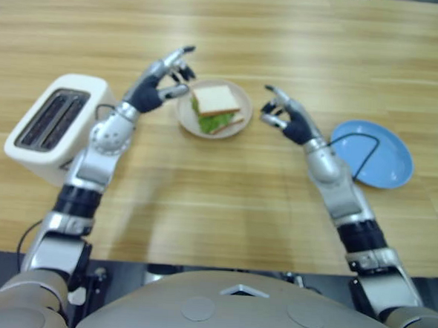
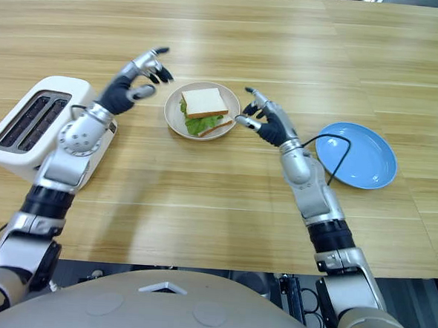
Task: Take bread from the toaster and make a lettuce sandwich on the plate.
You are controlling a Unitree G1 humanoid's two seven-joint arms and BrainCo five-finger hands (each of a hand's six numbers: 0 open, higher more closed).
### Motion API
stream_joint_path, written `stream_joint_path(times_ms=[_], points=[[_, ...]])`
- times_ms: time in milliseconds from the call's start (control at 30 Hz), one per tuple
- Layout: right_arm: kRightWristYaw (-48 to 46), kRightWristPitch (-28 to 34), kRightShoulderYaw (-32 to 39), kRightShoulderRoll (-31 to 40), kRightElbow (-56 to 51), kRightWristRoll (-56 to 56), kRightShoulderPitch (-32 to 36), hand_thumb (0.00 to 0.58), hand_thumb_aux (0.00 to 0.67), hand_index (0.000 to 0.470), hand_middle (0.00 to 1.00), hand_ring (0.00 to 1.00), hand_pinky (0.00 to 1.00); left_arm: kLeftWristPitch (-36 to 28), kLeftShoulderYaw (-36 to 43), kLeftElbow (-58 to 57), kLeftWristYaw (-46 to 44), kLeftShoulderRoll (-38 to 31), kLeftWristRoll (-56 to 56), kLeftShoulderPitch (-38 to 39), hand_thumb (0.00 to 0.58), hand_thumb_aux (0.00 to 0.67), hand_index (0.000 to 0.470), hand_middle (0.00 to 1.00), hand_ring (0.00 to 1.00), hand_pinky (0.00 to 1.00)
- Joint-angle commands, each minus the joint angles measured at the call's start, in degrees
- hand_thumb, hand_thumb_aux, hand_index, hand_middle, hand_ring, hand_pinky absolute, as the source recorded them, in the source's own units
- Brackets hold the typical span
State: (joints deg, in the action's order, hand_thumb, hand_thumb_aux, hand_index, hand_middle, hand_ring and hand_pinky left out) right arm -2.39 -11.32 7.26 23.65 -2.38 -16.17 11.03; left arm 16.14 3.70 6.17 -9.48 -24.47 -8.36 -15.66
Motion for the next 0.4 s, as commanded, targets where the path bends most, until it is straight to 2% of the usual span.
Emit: stream_joint_path(times_ms=[33, 100, 200, 400], points=[[-1.9, 2.8, -8.3, -7.5, 4.3, 18.0, -1.2, 0.000, 0.000, 0.000, 0.00, 0.00, 0.00, -5.7, -0.9, 9.3, 1.9, 8.9, 10.7, 8.0, 0.000, 0.000, 0.000, 0.00, 0.00, 0.00], [-1.9, 3.5, -12.1, -11.2, 2.7, 24.0, -1.0, 0.000, 0.000, 0.000, 0.00, 0.00, 0.00, -5.8, -1.9, 7.5, 3.9, 14.2, 13.7, 10.7, 0.000, 0.000, 0.000, 0.00, 0.00, 0.00], [-1.5, 1.9, -14.5, -14.1, -1.3, 25.6, -1.3, 0.000, 0.000, 0.000, 0.00, 0.00, 0.00, -6.1, -5.6, 0.7, 5.7, 20.1, 18.3, 11.2, 0.000, 0.000, 0.000, 0.00, 0.00, 0.00], [1.9, -5.4, -14.6, -17.4, -15.4, 20.6, -1.2, 0.000, 0.000, 0.000, 0.00, 0.00, 0.00, 6.0, -9.6, -20.6, 9.6, 21.6, 13.8, 5.1, 0.000, 0.000, 0.000, 0.00, 0.00, 0.00]])
